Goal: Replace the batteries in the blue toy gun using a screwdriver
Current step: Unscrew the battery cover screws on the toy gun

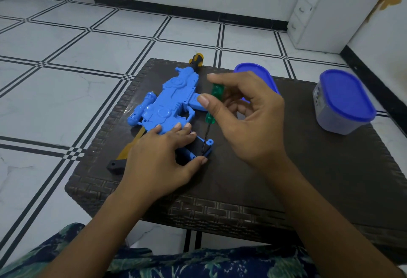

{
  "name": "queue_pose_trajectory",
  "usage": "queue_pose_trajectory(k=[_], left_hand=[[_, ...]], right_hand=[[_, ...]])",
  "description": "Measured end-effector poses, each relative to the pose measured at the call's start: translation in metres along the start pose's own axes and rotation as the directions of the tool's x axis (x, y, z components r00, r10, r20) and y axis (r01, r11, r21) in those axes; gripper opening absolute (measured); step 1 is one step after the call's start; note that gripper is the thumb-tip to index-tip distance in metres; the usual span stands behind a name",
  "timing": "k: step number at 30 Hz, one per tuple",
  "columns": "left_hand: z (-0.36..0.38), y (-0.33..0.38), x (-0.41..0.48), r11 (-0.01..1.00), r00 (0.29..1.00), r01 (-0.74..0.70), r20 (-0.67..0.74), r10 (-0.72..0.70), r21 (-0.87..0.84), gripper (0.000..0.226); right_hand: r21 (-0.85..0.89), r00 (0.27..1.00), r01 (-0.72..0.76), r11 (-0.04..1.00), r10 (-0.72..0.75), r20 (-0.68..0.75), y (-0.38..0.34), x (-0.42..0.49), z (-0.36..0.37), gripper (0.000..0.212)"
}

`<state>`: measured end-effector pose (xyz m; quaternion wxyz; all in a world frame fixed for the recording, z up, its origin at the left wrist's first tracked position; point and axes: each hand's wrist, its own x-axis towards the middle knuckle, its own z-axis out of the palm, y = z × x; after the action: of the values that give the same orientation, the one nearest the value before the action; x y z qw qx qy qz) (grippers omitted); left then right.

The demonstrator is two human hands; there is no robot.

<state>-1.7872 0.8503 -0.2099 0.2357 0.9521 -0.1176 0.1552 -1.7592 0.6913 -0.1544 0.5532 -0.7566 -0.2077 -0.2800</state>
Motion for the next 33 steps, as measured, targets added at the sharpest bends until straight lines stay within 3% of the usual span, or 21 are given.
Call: queue_pose_trajectory(k=[5,11,18,21,26,29,33], left_hand=[[0.001,-0.001,0.001,1.0,1.0,-0.003,0.0,0.003,0.012,0.055],[0.003,-0.004,0.001,1.0,1.0,-0.005,0.02,0.005,0.002,0.061],[0.002,-0.002,0.002,1.0,0.999,0.007,0.041,-0.007,0.0,0.065],[0.001,-0.002,0.002,1.0,0.999,0.013,0.048,-0.013,0.013,0.066],[0.003,-0.003,0.003,1.0,0.999,0.008,0.052,-0.01,0.03,0.065],[0.004,-0.004,0.003,1.0,0.998,0.012,0.067,-0.013,0.023,0.069],[0.003,-0.004,0.003,1.0,0.998,0.011,0.054,-0.012,0.014,0.065]], right_hand=[[-0.094,0.991,0.1,0.991,-0.09,0.098,0.003,0.001,-0.002,0.025],[-0.048,0.977,0.033,0.998,-0.022,0.213,0.0,0.004,-0.005,0.029],[-0.013,0.99,-0.055,0.998,0.057,0.128,0.001,0.001,-0.012,0.025],[-0.035,0.994,-0.01,0.999,0.014,0.107,0.0,0.0,-0.011,0.025],[-0.012,0.977,0.079,0.997,-0.075,0.2,-0.01,-0.008,-0.002,0.028],[0.052,0.969,-0.007,0.999,-0.007,0.248,-0.014,-0.009,0.0,0.03],[0.163,0.98,-0.112,0.98,0.082,0.184,-0.015,-0.007,-0.005,0.024]])
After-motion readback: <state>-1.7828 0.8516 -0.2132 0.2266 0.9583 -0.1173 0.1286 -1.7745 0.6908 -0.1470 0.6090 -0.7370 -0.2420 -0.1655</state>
